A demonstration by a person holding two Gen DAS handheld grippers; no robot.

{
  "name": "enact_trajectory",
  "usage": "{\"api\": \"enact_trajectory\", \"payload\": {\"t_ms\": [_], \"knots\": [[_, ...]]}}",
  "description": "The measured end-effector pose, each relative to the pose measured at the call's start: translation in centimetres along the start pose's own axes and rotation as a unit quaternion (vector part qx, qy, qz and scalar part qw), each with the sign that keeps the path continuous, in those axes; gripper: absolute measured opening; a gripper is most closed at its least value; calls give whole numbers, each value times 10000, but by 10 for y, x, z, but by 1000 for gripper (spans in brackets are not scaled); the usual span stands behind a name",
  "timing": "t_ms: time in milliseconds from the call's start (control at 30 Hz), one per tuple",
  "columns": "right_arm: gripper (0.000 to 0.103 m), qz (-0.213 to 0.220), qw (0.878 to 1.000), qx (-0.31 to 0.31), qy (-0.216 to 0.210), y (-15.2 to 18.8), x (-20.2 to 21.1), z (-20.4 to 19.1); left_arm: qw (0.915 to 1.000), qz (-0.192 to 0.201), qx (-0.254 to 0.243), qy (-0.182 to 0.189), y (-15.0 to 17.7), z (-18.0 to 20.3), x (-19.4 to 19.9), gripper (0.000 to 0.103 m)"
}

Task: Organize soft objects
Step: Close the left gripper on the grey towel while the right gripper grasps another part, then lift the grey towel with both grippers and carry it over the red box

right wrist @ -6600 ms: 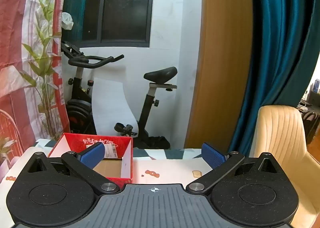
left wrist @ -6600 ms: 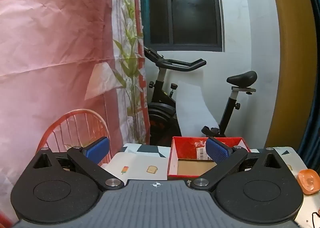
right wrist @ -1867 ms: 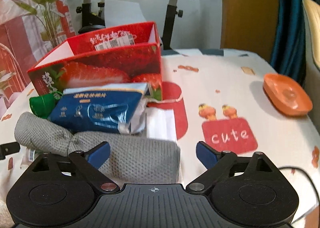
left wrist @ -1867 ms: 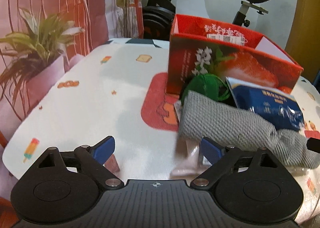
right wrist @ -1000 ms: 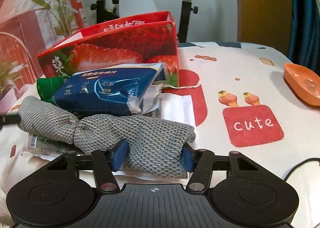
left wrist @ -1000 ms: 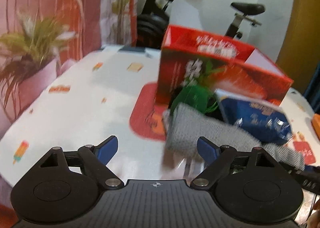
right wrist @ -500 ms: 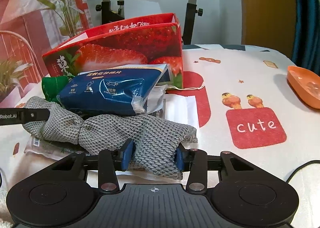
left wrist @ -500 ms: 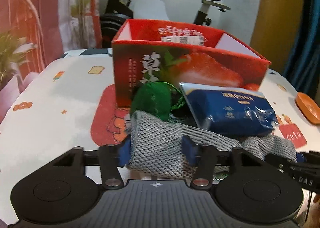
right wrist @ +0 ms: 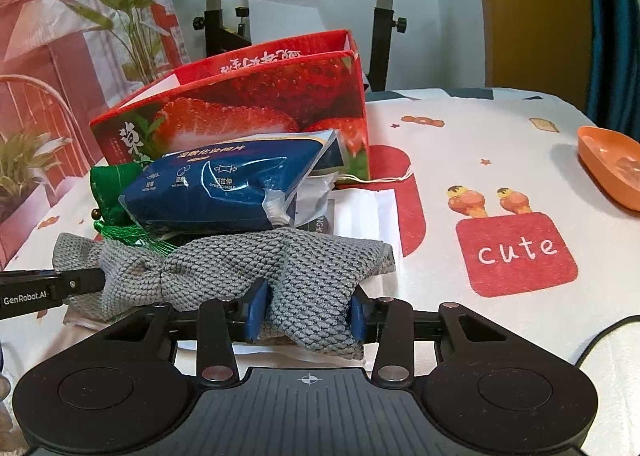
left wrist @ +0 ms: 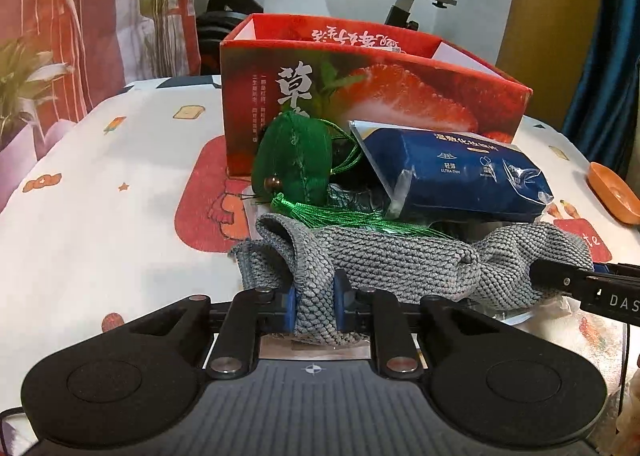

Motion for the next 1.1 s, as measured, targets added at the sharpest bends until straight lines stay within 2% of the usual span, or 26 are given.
{"api": "enact_trajectory", "payload": {"t_ms": [267, 500, 733, 967, 1100], "knots": [[20, -23, 9998, 150, -137, 2, 2, -8, 10000, -36, 14, 10, 2, 0, -2, 19], [17, 73, 9995, 260, -140, 1, 6, -12, 10000, -16, 41, 10, 1, 0, -3, 16], [15, 547, 9955, 743, -199, -5, 28, -28, 9999, 165, 5, -10, -2, 4, 12, 10], [15, 1249, 9836, 1259, -343, -19, 59, -48, 9973, 689, 244, -84, -13, 0, 42, 10], [15, 1483, 9773, 1474, -342, -27, 65, -58, 9945, 992, 272, -205, -23, -3, 56, 10]]}}
Point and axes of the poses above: each gripper's, at about its wrist camera, not at the fingertips, and x roughly against the way its jaws point, z to its right, y to its underside, the point moved 7 cm from there along -x, roughly the way its jaws point, and after that the axes turned 15 degrees about -x, right-handed, at the moved point
